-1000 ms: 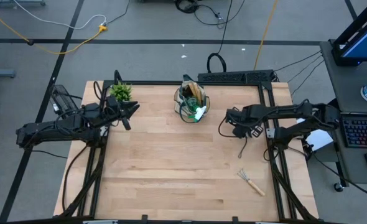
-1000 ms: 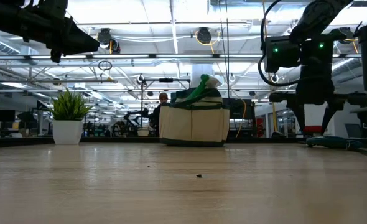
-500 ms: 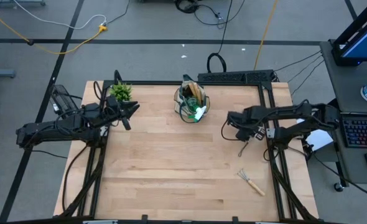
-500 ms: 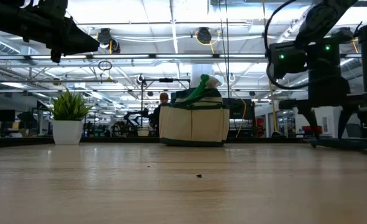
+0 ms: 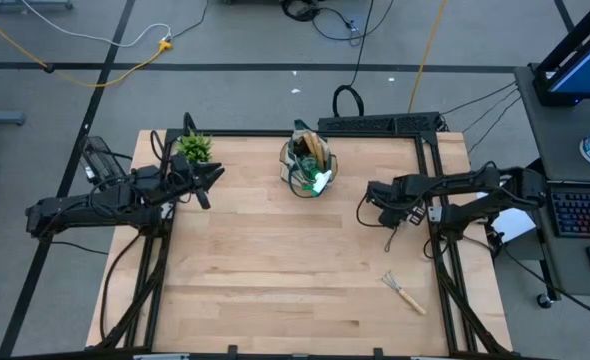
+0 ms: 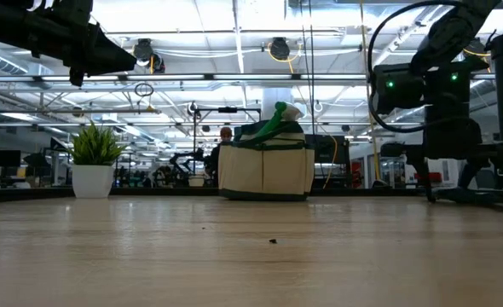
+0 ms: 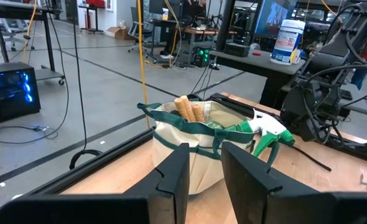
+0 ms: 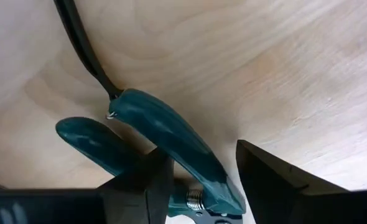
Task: Pick & Place Garden tools in Gardening bag
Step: Put the green shear scissors into the gardening bag
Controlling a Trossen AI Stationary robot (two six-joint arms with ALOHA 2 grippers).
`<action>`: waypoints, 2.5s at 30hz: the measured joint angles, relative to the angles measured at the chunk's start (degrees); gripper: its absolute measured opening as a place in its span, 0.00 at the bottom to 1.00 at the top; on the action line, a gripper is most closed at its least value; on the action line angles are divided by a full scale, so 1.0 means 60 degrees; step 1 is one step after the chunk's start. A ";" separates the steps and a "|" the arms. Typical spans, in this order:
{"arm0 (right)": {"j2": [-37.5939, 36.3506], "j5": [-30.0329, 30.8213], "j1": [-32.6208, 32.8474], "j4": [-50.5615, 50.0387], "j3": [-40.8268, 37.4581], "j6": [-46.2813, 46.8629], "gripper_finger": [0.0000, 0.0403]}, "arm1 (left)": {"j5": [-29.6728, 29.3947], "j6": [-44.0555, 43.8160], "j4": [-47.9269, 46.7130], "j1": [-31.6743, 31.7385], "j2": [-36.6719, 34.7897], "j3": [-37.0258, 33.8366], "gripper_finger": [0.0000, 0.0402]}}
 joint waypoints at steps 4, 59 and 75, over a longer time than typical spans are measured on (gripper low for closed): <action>-0.0009 0.0014 0.0000 0.0087 -0.0110 0.0335 0.39 | 0.0000 -0.0011 0.0000 0.0002 0.0003 -0.0001 0.25; 0.0015 -0.6357 -0.0007 0.0884 0.3360 0.6514 0.12 | 0.0016 -0.0361 0.0011 0.0000 0.0001 -0.0001 0.25; 0.0011 -1.3279 0.0000 0.2979 0.3532 1.0188 0.12 | 0.0084 -0.0372 0.0011 0.0002 -0.0001 -0.0001 0.25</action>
